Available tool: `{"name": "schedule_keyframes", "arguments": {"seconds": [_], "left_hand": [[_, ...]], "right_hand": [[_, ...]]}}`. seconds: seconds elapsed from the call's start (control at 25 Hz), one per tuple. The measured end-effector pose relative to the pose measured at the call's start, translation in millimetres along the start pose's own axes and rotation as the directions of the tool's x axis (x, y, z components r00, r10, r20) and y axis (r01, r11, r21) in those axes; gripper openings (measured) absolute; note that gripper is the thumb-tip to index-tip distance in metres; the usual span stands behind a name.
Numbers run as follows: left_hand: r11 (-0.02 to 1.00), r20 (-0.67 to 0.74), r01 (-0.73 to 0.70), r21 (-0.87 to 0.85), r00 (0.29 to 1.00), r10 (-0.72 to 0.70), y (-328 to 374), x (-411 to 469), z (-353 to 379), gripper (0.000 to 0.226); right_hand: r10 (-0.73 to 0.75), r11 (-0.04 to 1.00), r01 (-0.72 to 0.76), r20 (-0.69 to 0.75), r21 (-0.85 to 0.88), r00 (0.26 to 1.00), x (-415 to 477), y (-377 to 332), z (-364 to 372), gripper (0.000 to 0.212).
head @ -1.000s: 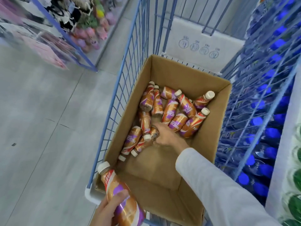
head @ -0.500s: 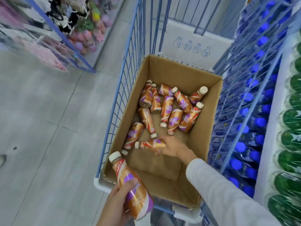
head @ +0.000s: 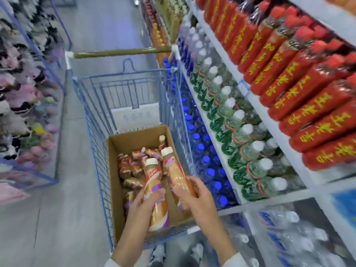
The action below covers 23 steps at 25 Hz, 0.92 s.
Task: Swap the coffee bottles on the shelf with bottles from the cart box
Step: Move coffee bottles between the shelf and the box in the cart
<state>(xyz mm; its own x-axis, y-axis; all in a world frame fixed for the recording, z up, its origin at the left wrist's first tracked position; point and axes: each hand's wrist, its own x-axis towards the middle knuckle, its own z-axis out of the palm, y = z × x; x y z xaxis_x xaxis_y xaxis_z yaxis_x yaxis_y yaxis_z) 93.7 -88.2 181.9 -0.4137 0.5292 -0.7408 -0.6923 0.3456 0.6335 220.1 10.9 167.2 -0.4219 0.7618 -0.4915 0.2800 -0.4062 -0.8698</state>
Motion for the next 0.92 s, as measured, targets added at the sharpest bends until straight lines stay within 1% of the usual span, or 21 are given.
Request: {"name": "schedule_keyframes", "arguments": {"seconds": [0.08,0.16,0.24,0.32,0.36,0.4,0.44,0.52,0.56,0.64,0.72,0.8,0.92], "left_hand": [[0.996,0.102,-0.056,0.073,0.994,0.049,12,-19,30,0.073],[0.982,0.269,-0.137,0.132,0.958,0.098,15,-43,68,0.068],[0.966,0.408,-0.165,0.199,0.910,0.071,9,-71,110,0.059],[0.947,0.533,-0.197,0.254,0.846,0.033,-7,-103,152,0.040],[0.938,0.589,-0.204,0.279,0.808,0.000,-21,-124,174,0.030],[0.930,0.641,-0.213,0.299,0.767,-0.031,-35,-142,194,0.025],[0.921,0.693,-0.236,0.310,0.719,-0.049,-46,-157,210,0.028],[0.888,0.790,-0.309,0.341,0.607,-0.092,-79,-198,249,0.043],[0.873,0.816,-0.336,0.352,0.568,-0.111,-98,-221,268,0.045],[0.860,0.858,-0.363,0.358,0.491,-0.150,-141,-270,299,0.043],[0.851,0.895,-0.392,0.351,0.408,-0.181,-179,-316,322,0.039],[0.840,0.928,-0.431,0.329,0.310,-0.204,-216,-363,347,0.044],[0.834,0.964,-0.495,0.243,0.218,-0.151,-257,-427,386,0.045]], "right_hand": [[-0.063,0.989,0.082,-0.149,0.124,0.987,-40,-24,-20,0.044],[-0.074,0.962,0.145,-0.293,0.230,0.953,-81,-37,-49,0.044],[-0.061,0.932,0.200,-0.414,0.303,0.908,-121,-38,-86,0.045],[-0.048,0.906,0.269,-0.554,0.326,0.831,-163,-33,-125,0.039],[-0.047,0.890,0.319,-0.629,0.327,0.776,-189,-28,-149,0.037],[-0.046,0.876,0.360,-0.686,0.322,0.726,-215,-27,-170,0.037],[-0.049,0.866,0.388,-0.716,0.317,0.696,-238,-26,-188,0.036],[-0.066,0.844,0.450,-0.776,0.293,0.627,-295,-16,-224,0.033],[-0.066,0.831,0.479,-0.806,0.282,0.589,-324,-10,-241,0.029],[-0.069,0.821,0.521,-0.863,0.236,0.500,-385,7,-273,0.027],[-0.083,0.797,0.572,-0.904,0.192,0.420,-440,27,-299,0.041],[-0.087,0.789,0.599,-0.940,0.137,0.329,-498,45,-327,0.049],[-0.128,0.816,0.578,-0.968,0.022,0.218,-567,60,-377,0.044]]}}
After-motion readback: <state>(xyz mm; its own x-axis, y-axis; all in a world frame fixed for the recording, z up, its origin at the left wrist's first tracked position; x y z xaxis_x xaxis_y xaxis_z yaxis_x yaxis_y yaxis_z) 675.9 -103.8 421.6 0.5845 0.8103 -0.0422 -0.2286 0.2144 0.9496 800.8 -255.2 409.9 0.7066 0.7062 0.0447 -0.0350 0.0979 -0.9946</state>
